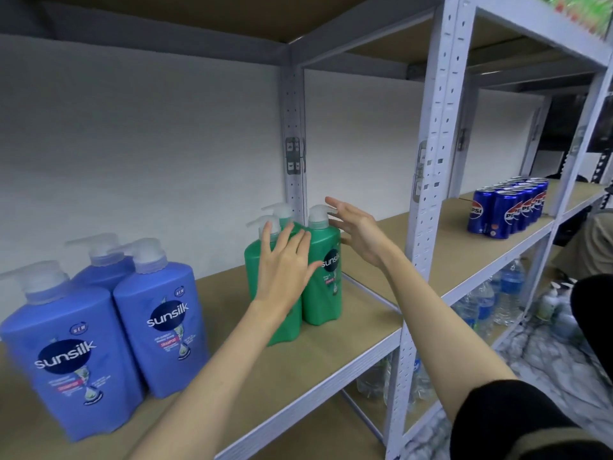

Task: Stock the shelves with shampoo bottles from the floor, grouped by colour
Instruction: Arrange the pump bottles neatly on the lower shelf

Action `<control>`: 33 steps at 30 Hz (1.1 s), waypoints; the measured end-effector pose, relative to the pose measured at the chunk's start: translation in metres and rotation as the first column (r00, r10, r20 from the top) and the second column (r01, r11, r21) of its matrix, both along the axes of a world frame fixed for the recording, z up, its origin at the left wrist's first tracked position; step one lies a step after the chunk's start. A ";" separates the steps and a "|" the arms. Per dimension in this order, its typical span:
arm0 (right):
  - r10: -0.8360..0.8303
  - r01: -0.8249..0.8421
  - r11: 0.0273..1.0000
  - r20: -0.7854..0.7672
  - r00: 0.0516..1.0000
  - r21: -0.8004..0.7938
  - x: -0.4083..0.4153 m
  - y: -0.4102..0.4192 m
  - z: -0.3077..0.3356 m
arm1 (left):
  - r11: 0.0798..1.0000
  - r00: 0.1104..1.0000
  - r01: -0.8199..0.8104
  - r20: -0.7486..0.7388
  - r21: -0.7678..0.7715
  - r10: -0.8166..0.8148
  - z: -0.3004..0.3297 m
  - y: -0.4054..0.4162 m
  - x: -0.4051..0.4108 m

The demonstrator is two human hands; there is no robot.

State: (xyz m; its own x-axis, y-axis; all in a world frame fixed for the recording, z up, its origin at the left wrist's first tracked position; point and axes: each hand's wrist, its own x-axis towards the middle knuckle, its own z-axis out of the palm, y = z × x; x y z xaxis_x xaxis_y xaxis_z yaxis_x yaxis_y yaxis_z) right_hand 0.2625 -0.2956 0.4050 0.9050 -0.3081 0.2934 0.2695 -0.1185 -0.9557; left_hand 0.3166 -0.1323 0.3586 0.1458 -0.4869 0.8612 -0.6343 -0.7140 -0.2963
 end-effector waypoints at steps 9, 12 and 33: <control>0.134 -0.134 0.991 0.004 0.991 -0.007 0.007 -0.005 -0.003 | 0.985 0.991 0.120 -0.050 -0.122 -0.127 -0.004 -0.002 0.003; 0.083 -0.082 0.996 0.024 0.996 -0.048 0.012 0.002 0.000 | 0.984 0.991 0.120 -0.042 -0.131 -0.127 -0.006 -0.004 0.003; -0.081 0.082 0.997 0.067 0.994 -0.013 0.020 0.019 -0.007 | 0.983 0.993 0.113 -0.023 -0.144 -0.117 -0.009 -0.005 0.005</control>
